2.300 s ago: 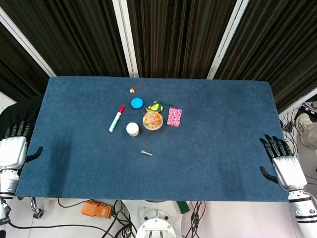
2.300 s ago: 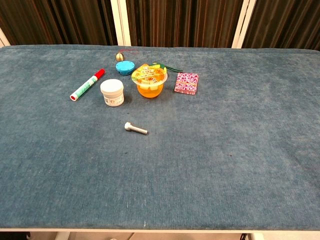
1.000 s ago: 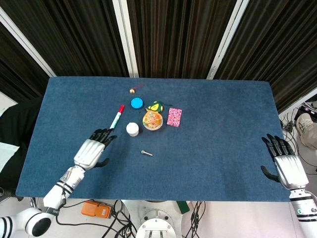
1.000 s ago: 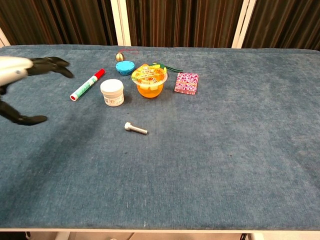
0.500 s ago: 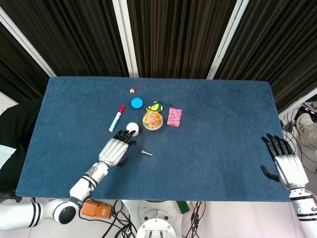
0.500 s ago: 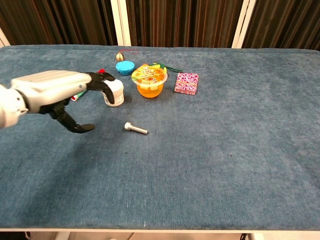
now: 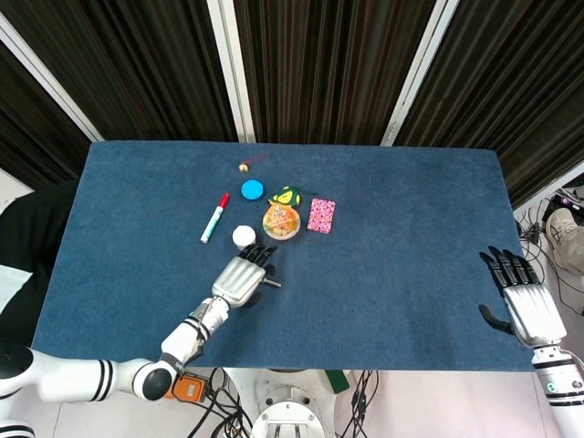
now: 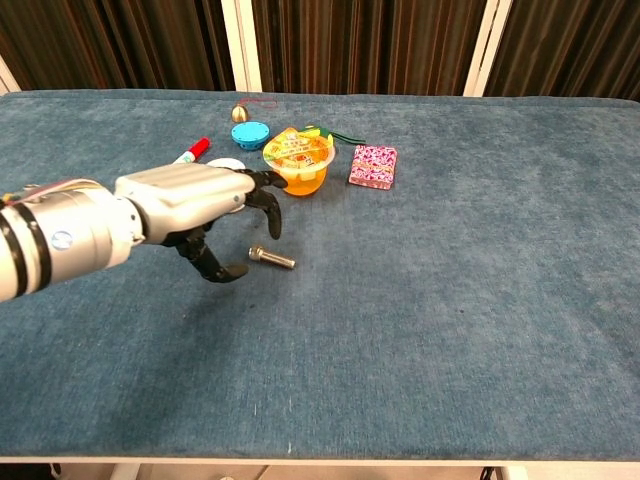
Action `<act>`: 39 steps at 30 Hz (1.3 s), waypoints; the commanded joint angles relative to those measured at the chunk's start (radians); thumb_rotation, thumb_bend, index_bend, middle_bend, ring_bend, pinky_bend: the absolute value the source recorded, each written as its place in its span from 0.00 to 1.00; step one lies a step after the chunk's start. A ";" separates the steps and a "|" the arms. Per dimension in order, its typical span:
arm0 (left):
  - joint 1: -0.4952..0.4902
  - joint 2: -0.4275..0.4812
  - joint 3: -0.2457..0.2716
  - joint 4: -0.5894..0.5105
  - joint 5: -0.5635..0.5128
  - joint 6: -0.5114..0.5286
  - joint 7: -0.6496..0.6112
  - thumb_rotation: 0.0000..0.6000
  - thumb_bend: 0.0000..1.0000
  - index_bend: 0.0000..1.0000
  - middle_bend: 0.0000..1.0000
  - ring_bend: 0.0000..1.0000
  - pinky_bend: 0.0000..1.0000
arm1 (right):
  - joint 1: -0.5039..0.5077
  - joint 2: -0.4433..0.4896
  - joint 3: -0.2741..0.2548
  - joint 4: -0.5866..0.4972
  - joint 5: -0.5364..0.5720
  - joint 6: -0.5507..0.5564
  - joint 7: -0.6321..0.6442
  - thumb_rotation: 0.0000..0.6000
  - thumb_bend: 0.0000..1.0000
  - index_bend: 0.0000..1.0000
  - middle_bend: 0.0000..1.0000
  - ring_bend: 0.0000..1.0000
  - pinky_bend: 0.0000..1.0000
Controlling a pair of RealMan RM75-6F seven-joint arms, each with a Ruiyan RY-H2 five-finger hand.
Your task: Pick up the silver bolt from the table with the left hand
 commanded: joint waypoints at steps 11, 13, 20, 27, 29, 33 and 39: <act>-0.080 -0.059 -0.003 0.084 -0.074 -0.015 0.003 1.00 0.35 0.38 0.01 0.00 0.07 | 0.002 0.001 -0.001 0.003 -0.002 -0.001 0.005 1.00 0.46 0.03 0.08 0.07 0.13; -0.086 -0.058 -0.001 0.091 -0.083 -0.014 0.000 1.00 0.35 0.39 0.01 0.00 0.07 | 0.003 0.001 -0.001 0.003 -0.001 -0.003 0.006 1.00 0.46 0.03 0.08 0.07 0.13; -0.098 -0.048 0.011 0.093 -0.093 -0.005 -0.014 1.00 0.36 0.43 0.01 0.00 0.07 | 0.004 0.000 -0.001 0.003 0.000 -0.005 0.005 1.00 0.46 0.03 0.08 0.07 0.13; -0.100 -0.047 0.025 0.098 -0.089 -0.001 -0.042 1.00 0.37 0.45 0.02 0.00 0.07 | 0.003 -0.001 -0.001 0.002 0.003 -0.005 0.003 1.00 0.46 0.03 0.08 0.07 0.13; -0.100 -0.048 0.029 0.103 -0.087 -0.001 -0.053 1.00 0.38 0.45 0.02 0.00 0.07 | 0.003 -0.001 -0.002 0.002 0.002 -0.005 0.000 1.00 0.46 0.03 0.08 0.07 0.13; -0.100 -0.053 0.036 0.119 -0.083 -0.006 -0.072 1.00 0.39 0.46 0.02 0.00 0.07 | 0.003 -0.001 -0.001 0.002 0.004 -0.005 0.000 1.00 0.46 0.03 0.08 0.07 0.13; -0.096 -0.057 0.045 0.142 -0.072 -0.014 -0.107 1.00 0.39 0.46 0.02 0.00 0.07 | 0.003 -0.001 -0.002 0.002 0.003 -0.005 0.002 1.00 0.46 0.03 0.08 0.07 0.13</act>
